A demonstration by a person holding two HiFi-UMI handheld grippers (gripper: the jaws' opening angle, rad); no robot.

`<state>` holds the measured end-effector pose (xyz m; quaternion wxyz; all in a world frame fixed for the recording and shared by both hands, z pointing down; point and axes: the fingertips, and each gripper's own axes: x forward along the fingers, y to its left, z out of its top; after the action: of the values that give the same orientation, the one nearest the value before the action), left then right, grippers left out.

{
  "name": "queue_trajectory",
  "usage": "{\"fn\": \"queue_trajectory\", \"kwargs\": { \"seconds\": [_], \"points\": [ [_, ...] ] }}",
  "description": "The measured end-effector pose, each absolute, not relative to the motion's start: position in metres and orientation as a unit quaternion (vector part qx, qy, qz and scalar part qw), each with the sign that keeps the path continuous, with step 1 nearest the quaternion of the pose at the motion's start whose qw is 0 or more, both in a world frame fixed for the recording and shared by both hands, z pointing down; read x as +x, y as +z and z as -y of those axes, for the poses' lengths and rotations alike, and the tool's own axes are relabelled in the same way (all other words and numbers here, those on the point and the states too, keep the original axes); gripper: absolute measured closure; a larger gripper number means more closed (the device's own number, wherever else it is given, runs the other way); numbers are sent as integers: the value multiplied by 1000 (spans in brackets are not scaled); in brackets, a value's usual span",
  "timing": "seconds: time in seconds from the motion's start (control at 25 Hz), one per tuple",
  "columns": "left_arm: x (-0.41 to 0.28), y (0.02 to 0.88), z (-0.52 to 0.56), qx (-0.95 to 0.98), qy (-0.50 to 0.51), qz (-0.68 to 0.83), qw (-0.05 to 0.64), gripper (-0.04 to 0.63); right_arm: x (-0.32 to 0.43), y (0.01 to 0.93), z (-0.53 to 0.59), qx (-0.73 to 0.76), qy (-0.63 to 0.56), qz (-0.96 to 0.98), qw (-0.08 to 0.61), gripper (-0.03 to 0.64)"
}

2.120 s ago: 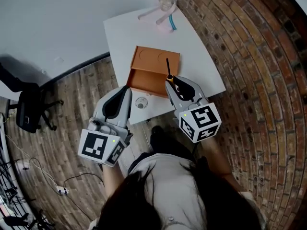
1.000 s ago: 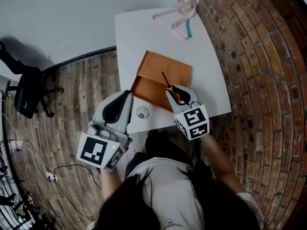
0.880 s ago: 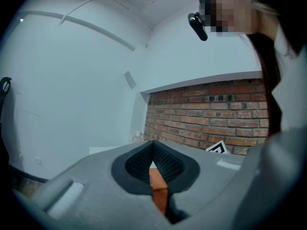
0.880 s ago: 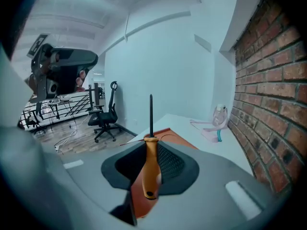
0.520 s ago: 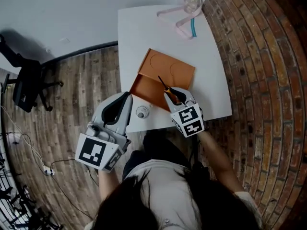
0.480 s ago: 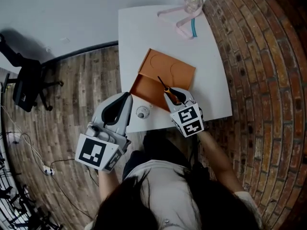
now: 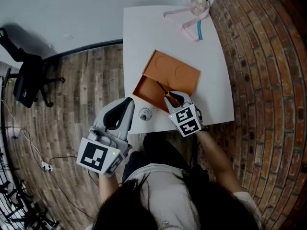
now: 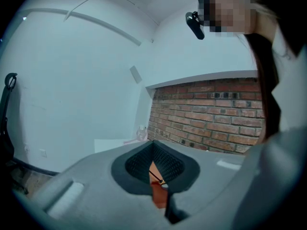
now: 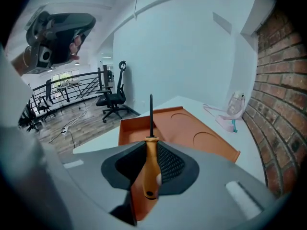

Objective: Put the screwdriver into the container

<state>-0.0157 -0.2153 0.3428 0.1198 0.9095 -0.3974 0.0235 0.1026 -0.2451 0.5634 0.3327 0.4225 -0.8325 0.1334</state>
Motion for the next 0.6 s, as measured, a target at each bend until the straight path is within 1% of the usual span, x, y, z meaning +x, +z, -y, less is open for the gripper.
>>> {"fn": "queue_trajectory", "kwargs": {
  "seconds": [0.16, 0.6],
  "points": [
    [-19, 341, 215, 908, 17, 397, 130, 595, 99, 573, 246, 413, 132, 826, 359, 537],
    [-26, 351, 216, 904, 29, 404, 136, 594, 92, 595, 252, 391, 142, 818, 397, 537]
  ]
}}
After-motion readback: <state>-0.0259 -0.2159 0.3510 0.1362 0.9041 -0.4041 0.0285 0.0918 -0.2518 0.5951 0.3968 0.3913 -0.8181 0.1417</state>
